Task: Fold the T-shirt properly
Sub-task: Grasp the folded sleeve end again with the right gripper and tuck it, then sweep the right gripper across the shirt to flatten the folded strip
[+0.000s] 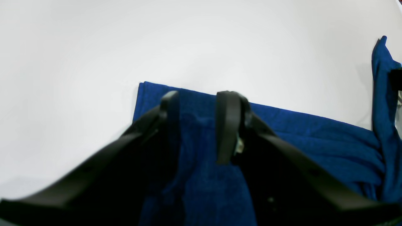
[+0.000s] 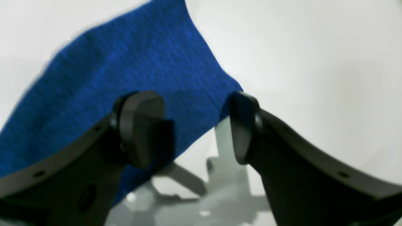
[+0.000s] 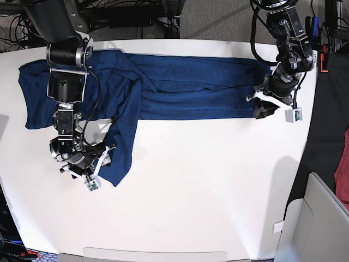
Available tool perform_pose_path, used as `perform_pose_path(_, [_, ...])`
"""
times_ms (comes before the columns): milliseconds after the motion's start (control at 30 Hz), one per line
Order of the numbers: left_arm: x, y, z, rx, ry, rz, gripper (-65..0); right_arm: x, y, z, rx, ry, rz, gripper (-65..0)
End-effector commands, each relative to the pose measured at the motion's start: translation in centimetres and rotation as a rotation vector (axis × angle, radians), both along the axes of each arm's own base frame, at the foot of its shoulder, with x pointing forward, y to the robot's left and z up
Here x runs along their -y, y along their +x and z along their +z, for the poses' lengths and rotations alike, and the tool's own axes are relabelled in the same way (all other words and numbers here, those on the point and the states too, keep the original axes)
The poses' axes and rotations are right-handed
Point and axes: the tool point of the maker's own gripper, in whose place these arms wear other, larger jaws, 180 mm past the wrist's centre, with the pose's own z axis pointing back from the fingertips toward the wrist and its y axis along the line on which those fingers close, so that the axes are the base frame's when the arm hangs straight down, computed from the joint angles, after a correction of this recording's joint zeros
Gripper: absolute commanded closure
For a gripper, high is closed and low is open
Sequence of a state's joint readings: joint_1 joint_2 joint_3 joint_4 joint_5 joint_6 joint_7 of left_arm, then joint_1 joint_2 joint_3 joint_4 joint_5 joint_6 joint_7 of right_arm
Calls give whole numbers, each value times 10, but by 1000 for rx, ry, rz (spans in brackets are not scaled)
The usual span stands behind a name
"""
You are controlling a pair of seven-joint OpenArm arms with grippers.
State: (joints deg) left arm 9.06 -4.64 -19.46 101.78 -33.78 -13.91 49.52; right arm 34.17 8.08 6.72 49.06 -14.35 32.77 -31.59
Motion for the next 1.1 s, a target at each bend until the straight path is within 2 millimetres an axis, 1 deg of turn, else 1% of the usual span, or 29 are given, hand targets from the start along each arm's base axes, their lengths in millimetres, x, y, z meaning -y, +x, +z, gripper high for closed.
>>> perform_pose_path(0, [-2, 7, 13, 46, 6, -1, -194, 6, 13, 15, 28, -17, -8, -373])
perform_pose_path(133, [-2, 7, 13, 47, 7, -2, -194, 7, 0, -13, -60, 1, -14, -371])
perform_pose_path(233, [-2, 7, 13, 47, 7, -2, -194, 7, -8, -23, -97, -1, -15, -369])
perform_pose_path(267, [-2, 7, 13, 47, 7, -2, -194, 7, -9, -25, -104, -3, -15, -358])
perform_pose_path(333, [-2, 7, 13, 47, 7, -2, -194, 9, -17, -31, -149, -20, -18, -297])
perform_pose_path(367, [-2, 7, 13, 47, 7, -2, -194, 9, -21, -34, -168, -28, -19, -250])
perform_pose_path(433, [-2, 7, 13, 47, 7, -2, -194, 9, -23, -33, -186, -38, -14, -137])
perform_pose_path(500, [-2, 7, 13, 47, 7, -2, -194, 4, -27, -31, -201, -42, 27, -20])
perform_pose_path(533, [-2, 7, 13, 47, 7, -2, -194, 3, -31, -32, -211, -47, 43, 0])
perform_pose_path(567, [-2, 7, 13, 47, 7, -2, -194, 0, -34, -31, -219, -54, 67, 0])
perform_pose_path(600, [-2, 7, 13, 47, 7, -2, -194, -4, -36, -28, -217, -61, 85, -9])
perform_pose_path(667, [-2, 6, 12, 45, 7, -2, -194, 0, -39, -18, -193, -97, 80, -5])
perform_pose_path(700, [-2, 6, 12, 45, 7, -2, -194, -2, -40, -13, -178, -108, 81, -4])
perform_pose_path(733, [-2, 6, 12, 45, 7, -2, -194, -8, -42, -8, -163, -116, 84, -4])
perform_pose_path(767, [-2, 6, 12, 45, 7, -2, -194, -10, -43, 1, -140, -132, 82, -4])
perform_pose_path(867, [-2, 6, 12, 45, 7, -2, -194, -18, -53, 19, -96, -163, 77, -4])
perform_pose_path(933, [-2, 6, 12, 45, 7, -2, -194, -32, -59, 28, -75, -157, 80, -4])
perform_pose_path(1067, [-2, 6, 12, 45, 7, -2, -194, -62, -71, 55, -38, -91, 88, -4])
